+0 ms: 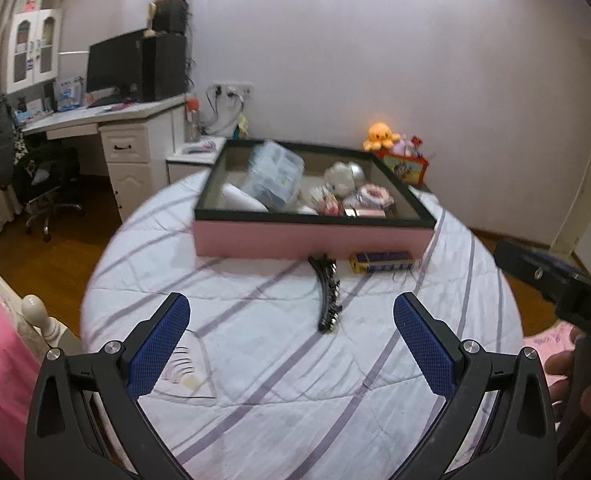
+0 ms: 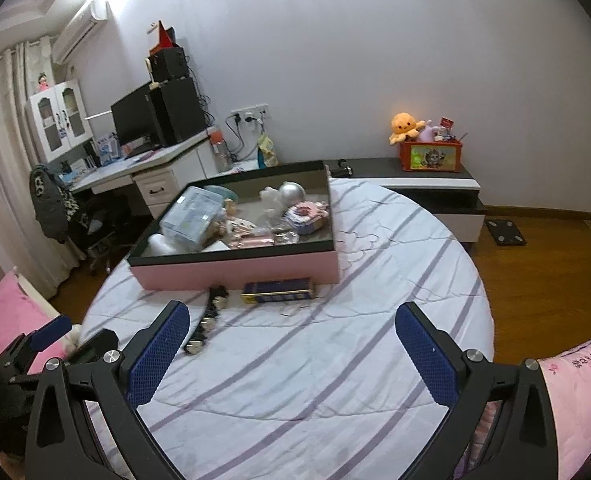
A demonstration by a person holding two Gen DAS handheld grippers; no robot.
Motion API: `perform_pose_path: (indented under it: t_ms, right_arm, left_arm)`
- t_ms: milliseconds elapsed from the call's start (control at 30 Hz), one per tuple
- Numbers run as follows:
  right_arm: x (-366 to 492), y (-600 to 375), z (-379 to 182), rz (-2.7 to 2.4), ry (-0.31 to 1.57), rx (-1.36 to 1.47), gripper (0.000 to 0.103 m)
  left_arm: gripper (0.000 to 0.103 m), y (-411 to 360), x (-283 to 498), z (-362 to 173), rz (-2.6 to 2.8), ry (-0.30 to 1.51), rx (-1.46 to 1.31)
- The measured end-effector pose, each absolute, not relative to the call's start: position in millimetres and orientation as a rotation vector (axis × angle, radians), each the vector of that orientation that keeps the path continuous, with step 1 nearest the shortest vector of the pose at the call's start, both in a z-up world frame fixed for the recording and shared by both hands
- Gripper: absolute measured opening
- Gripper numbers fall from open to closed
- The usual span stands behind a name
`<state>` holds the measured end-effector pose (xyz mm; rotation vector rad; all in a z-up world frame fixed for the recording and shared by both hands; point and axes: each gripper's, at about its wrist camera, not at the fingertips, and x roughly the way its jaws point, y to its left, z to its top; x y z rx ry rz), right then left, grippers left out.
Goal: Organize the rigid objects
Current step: 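Grasp the black hair clip with the left tool, then grasp the blue-and-gold box with the right tool while the left tool holds the clip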
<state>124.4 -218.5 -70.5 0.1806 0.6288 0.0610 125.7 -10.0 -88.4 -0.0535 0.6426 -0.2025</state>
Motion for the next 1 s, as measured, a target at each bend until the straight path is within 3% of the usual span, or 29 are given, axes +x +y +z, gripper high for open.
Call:
perform_pose_path:
  t_ms: [367,500,567,633,667,767,800,833,1000]
  right_arm:
    - [164.5,-231.6,-104.4,0.039,0.732,0.146,0.103]
    - [183.4,-231.5,-115.9,0.049,0.77,0.149,0.103]
    - [191.4,-231.0,-119.6,0.049,0.784,0.15,0.103]
    - [200.8,-228.1,-124.0,0.053,0.802,0.146,0.103]
    - [205.7,-225.8,-126.7,0.053,0.815,0.141,0.103]
    - [217.1,-216.5,-134.1,0.053,0.853,0.121,0.103]
    - [220.9,-212.3,-136.2,0.055,0.866,0.116,0.103]
    - [225.1,-206.8,-137.8,0.062,0.876,0.111,0.103]
    - [240.8,-185.8,-141.9,0.06,0.907,0.083,0.103]
  left_arm:
    - [0.103,-55.6,211.0,-143.6,-0.181,0.857,0.084]
    - [0.097,-60.2,235.2,-159.0,-0.196,0.943,0.112]
    - [0.087,-59.2,236.9,-157.2,-0.203,0.929,0.111]
    - [0.065,-55.8,235.3,-154.7,-0.211,0.911,0.106]
    - [0.061,-54.1,234.1,-153.7,-0.219,0.905,0.106]
    - [0.037,-47.1,228.5,-150.3,-0.221,0.89,0.123]
    - [0.024,-43.2,226.4,-148.7,-0.224,0.886,0.117]
    - [0.019,-38.8,224.2,-147.8,-0.228,0.883,0.105]
    - [0.019,-11.8,206.8,-144.4,-0.223,0.845,0.032]
